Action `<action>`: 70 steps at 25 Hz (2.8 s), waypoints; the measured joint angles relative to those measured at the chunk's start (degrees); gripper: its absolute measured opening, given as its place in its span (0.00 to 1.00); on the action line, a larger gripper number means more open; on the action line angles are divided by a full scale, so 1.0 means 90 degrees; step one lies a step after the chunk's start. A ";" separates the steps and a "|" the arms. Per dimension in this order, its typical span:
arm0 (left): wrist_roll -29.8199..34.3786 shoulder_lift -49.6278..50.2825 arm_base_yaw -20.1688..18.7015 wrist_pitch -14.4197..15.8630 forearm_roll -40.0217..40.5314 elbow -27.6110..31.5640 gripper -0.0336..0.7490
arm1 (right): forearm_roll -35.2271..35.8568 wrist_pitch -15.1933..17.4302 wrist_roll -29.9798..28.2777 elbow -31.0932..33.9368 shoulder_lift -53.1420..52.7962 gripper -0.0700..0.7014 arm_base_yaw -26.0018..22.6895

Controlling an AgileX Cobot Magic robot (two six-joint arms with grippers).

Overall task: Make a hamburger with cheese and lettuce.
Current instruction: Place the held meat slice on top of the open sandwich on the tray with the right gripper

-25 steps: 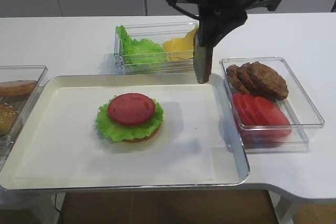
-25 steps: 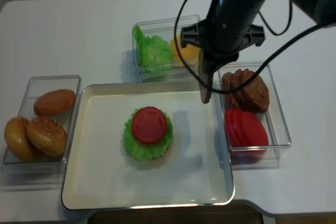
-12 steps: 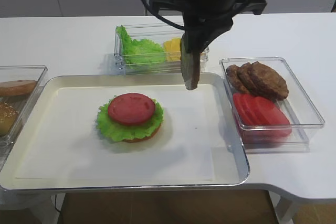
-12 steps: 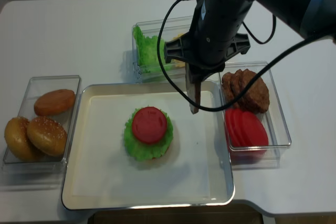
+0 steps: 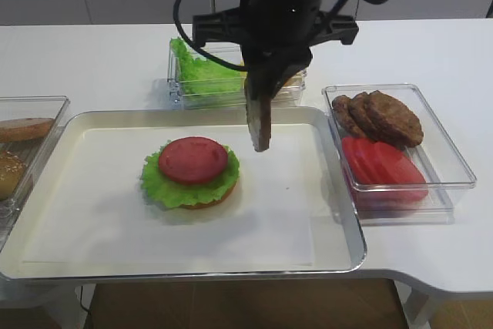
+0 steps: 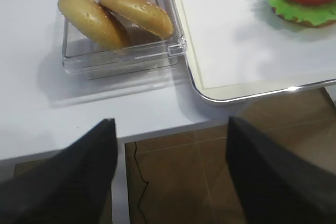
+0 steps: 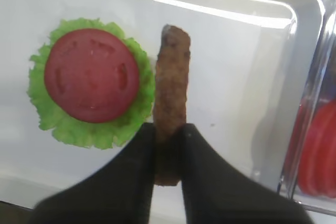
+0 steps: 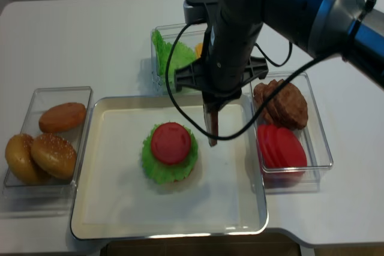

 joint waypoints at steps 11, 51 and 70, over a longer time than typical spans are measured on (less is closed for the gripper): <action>0.0000 0.0000 0.0000 0.0000 0.0000 0.0000 0.66 | 0.0094 0.0000 0.0050 -0.0443 0.0040 0.26 0.0040; 0.0000 0.0000 0.0000 0.0000 0.0000 0.0000 0.66 | 0.0169 -0.0319 0.0079 -0.0457 0.0520 0.25 0.0397; 0.0000 0.0000 0.0000 0.0000 0.0000 0.0000 0.66 | -0.0146 -0.0128 0.0040 -0.0998 0.0720 0.25 0.0407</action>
